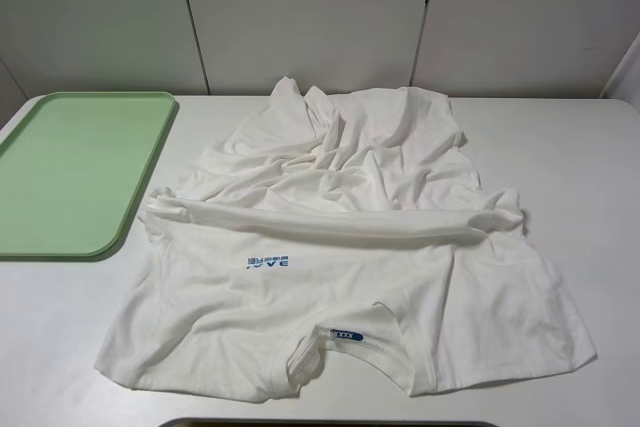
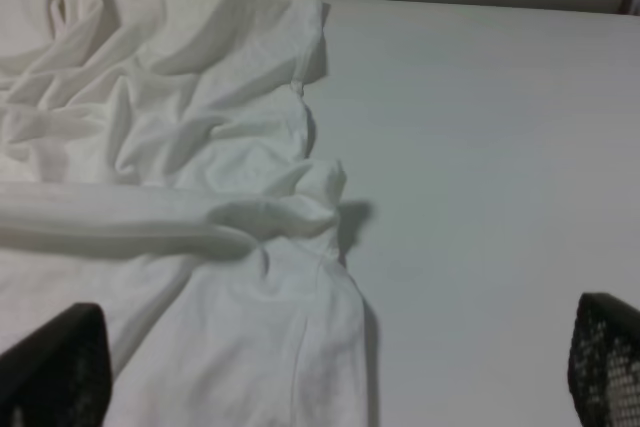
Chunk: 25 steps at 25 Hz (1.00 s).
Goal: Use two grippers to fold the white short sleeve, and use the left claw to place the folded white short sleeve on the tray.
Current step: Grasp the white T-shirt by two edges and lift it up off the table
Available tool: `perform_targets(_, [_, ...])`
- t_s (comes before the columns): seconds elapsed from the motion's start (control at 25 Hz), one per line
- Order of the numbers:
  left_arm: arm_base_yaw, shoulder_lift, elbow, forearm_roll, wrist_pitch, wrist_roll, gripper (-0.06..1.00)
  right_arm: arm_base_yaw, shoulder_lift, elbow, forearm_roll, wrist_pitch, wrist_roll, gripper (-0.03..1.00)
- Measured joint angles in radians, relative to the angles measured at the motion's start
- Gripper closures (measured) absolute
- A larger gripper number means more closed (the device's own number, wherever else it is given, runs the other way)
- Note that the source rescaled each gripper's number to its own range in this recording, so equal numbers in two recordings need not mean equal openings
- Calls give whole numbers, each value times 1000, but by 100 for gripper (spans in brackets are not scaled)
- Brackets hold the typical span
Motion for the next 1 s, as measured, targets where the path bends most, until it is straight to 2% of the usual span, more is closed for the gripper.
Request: perform_targets(1.0, [0,0,0,0,0,0,-4,0,0,0,0,0,6,-3])
